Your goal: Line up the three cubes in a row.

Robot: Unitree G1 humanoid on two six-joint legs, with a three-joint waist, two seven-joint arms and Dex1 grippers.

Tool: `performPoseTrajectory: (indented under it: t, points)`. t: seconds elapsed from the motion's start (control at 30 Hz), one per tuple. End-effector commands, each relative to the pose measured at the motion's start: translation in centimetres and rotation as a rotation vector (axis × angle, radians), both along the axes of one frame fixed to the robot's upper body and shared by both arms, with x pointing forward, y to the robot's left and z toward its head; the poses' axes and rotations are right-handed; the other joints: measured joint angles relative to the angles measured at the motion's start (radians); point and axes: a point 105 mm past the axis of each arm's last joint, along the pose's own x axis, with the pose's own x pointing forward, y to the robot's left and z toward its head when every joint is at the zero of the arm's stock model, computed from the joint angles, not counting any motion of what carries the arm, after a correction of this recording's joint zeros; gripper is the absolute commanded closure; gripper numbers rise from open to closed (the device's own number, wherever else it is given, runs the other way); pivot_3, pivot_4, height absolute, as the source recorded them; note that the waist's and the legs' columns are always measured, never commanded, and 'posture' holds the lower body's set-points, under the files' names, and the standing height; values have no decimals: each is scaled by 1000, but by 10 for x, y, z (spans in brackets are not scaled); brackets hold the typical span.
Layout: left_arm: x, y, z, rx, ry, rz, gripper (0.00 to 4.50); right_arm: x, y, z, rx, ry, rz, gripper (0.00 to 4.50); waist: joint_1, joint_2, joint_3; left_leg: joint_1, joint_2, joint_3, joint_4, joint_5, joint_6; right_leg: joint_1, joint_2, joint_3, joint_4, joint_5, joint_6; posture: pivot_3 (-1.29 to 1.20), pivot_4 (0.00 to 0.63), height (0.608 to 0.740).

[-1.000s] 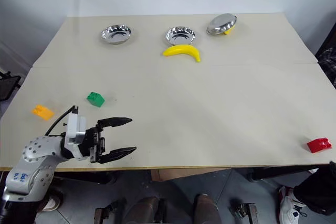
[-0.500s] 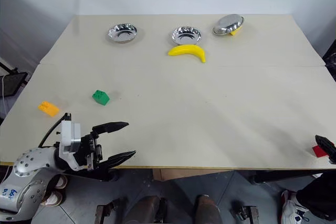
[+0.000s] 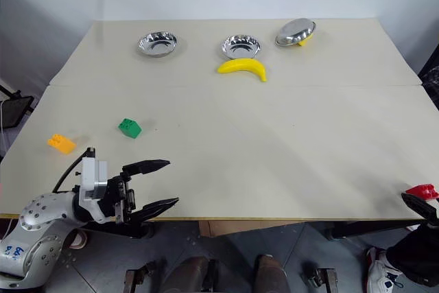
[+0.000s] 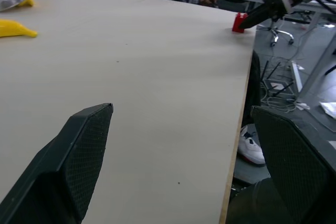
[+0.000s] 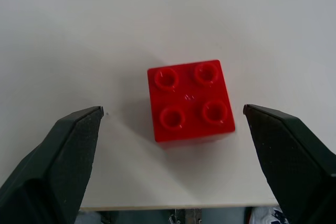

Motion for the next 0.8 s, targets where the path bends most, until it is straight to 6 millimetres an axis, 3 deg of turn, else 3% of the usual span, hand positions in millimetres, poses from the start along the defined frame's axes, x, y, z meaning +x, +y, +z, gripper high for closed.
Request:
performPoseTrajectory:
  t: [0.03,0.13,0.37,0.53,0.57,0.63,0.73,0.8]
  points:
    - [-6,-5,6,-4,-31,-63,24,5,-2,8,-35,-31,21,0,0,0,0,0,0,0,0,0,0,0,0,0,0,0,0,0,150,740]
    - [-8,-8,8,2,-45,-112,0,8,0,4,-34,-26,29,603,2,0,0,0,0,0,1,0,0,0,0,0,0,0,0,0,150,740]
    - [-1,-12,14,-11,-79,-142,0,9,1,2,-29,-14,52,2953,1,0,0,0,0,0,1,0,0,1,0,-1,0,0,0,0,150,740]
    - [1,-16,17,-27,-101,-168,0,19,12,15,1,-51,144,2972,0,0,0,0,0,-1,1,0,0,2,0,-1,0,0,0,0,150,740]
    - [0,-16,19,-40,-116,-180,0,26,23,23,5,-81,212,2972,-1,0,0,0,0,-1,1,0,0,2,0,-1,0,0,0,0,150,740]
    - [2,-14,17,-34,-118,-169,0,36,64,34,-76,-76,507,2972,-8,1,0,0,0,0,2,0,0,2,0,-1,-1,0,0,0,150,740]
    - [8,-4,9,-25,-99,-125,0,36,113,34,-196,-48,903,2972,-16,2,0,1,1,0,2,0,0,2,1,-1,0,0,0,0,150,740]
    - [11,5,1,-23,-82,-73,0,45,141,40,-210,-82,1076,2972,-25,0,1,1,1,-1,3,0,-1,2,2,-2,0,0,0,0,150,740]
